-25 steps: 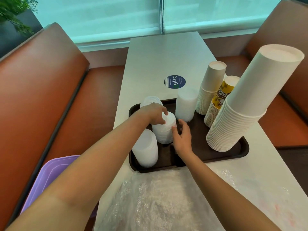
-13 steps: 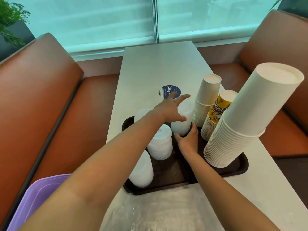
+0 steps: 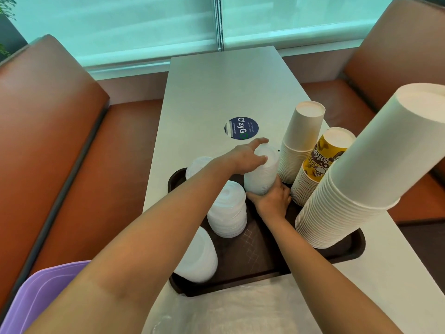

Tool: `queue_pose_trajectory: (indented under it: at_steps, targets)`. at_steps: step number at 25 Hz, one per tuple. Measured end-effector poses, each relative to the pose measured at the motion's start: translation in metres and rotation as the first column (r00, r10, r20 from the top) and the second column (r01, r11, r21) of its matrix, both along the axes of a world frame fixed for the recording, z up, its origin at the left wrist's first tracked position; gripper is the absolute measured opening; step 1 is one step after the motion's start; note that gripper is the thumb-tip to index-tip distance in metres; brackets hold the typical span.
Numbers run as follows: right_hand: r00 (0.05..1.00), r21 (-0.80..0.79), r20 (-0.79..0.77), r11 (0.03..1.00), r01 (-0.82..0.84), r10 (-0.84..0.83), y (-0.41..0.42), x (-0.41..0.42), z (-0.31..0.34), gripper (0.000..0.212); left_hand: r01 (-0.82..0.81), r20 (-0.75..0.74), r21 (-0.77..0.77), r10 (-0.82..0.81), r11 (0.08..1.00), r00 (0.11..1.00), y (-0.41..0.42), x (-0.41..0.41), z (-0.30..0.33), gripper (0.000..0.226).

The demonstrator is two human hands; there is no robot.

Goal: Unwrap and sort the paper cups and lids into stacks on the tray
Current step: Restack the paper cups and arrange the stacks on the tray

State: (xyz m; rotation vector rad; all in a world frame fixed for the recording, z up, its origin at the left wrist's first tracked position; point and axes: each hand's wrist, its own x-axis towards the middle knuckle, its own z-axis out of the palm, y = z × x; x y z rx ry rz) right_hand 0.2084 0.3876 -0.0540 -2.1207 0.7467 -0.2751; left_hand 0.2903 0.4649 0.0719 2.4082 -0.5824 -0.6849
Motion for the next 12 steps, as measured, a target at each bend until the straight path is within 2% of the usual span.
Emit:
queue_pose_trajectory:
  at_steps: [7, 12]
  targets:
    - [0.994, 0.051, 0.101, 0.998, 0.040, -0.045, 0.0044, 0.0012, -0.0016, 0.095, -0.064, -0.093, -0.110, 0.054, 0.992, 0.994, 0.0099, -0.0034, 0.0014, 0.052]
    - [0.999, 0.067, 0.048, 0.998, -0.021, 0.018, 0.0009, -0.0006, -0.0041, 0.108, -0.063, -0.092, -0.077, 0.056, 0.995, 0.994, 0.0081, -0.0071, 0.0024, 0.053]
